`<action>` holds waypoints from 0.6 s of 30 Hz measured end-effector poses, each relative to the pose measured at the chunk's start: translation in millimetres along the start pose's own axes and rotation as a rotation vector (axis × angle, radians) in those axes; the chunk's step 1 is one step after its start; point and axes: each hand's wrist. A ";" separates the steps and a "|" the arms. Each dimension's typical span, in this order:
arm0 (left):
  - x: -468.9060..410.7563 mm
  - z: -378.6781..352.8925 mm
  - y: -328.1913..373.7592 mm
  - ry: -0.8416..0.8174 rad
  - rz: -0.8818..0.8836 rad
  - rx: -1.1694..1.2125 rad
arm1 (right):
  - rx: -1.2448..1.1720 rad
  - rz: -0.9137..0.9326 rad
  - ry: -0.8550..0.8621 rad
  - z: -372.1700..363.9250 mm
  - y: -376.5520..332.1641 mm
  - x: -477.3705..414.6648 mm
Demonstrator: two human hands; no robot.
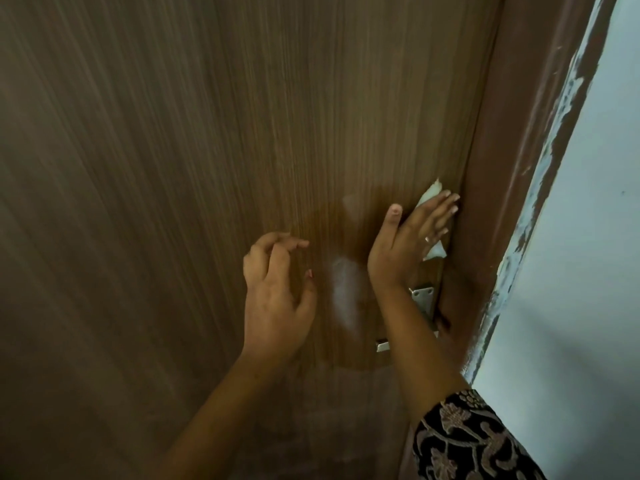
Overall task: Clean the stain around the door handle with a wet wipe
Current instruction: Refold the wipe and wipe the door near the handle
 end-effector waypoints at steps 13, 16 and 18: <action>-34.8 17.5 -29.1 0.082 -0.197 -0.212 | 0.444 1.018 -0.307 -35.4 -6.5 121.7; -32.8 20.1 -41.5 0.082 -0.213 -0.335 | 0.518 1.131 -0.318 -39.8 20.8 138.0; -31.2 23.7 -49.9 0.085 -0.244 -0.412 | 0.522 1.077 -0.288 -41.7 28.7 135.6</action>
Point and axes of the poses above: each hand's wrist, its own x-axis away from the middle knuckle, its own z-axis out of the back of the hand, y = z × x, and after that the axes turned 13 degrees about x, right-handed
